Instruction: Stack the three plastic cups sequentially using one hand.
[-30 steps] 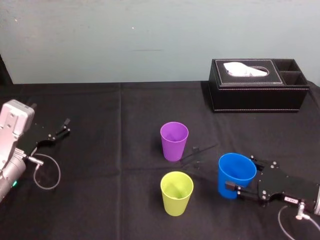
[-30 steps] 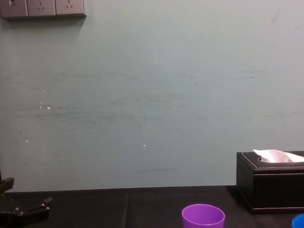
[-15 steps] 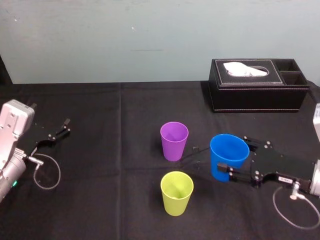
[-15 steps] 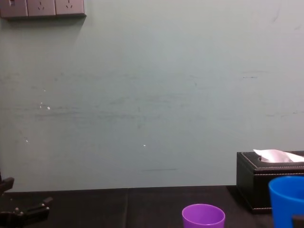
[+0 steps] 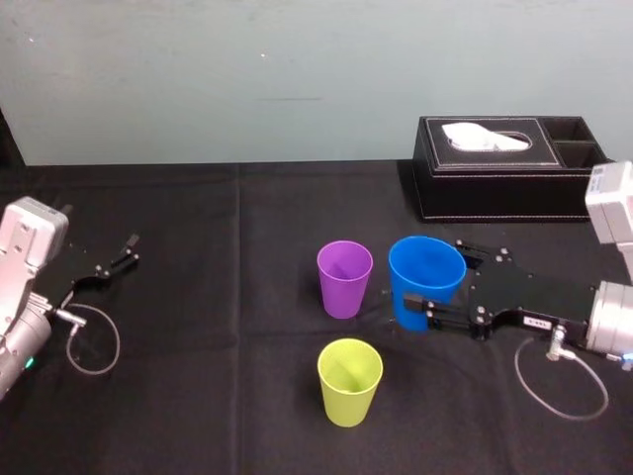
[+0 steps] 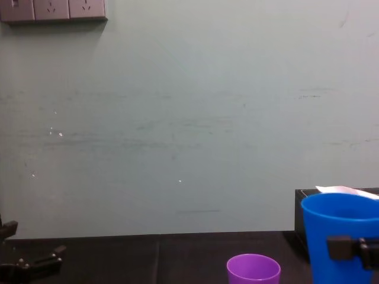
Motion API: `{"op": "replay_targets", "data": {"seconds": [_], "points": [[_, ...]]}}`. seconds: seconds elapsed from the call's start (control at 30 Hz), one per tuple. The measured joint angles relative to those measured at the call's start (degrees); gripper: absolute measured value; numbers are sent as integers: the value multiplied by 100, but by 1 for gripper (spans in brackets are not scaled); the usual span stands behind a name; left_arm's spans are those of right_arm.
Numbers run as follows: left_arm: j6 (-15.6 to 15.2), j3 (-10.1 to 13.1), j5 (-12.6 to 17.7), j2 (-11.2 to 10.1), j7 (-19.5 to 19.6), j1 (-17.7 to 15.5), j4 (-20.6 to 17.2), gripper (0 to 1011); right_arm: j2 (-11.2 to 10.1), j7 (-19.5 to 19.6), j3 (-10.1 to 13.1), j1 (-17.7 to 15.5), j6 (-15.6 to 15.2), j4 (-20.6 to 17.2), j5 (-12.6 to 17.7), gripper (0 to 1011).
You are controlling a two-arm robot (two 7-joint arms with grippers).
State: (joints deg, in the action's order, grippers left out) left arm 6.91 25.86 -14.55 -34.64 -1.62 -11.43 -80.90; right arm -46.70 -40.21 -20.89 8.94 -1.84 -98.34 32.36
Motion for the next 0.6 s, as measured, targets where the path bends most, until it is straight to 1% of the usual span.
{"op": "replay_targets", "data": {"seconds": [0.23, 0.37, 0.53, 0.6], "points": [[0, 0, 0, 0, 0, 0, 0, 1011, 148, -18, -240, 393, -150, 174, -64, 723], [0, 0, 0, 0, 0, 0, 0, 1011, 218, -30, -345, 552, -221, 250, -90, 723], [0, 0, 0, 0, 0, 0, 0, 1011, 365, -63, -550, 813, -317, 436, -126, 723], [0, 0, 0, 0, 0, 0, 0, 1011, 404, -66, -594, 877, -335, 481, -131, 723]]}}
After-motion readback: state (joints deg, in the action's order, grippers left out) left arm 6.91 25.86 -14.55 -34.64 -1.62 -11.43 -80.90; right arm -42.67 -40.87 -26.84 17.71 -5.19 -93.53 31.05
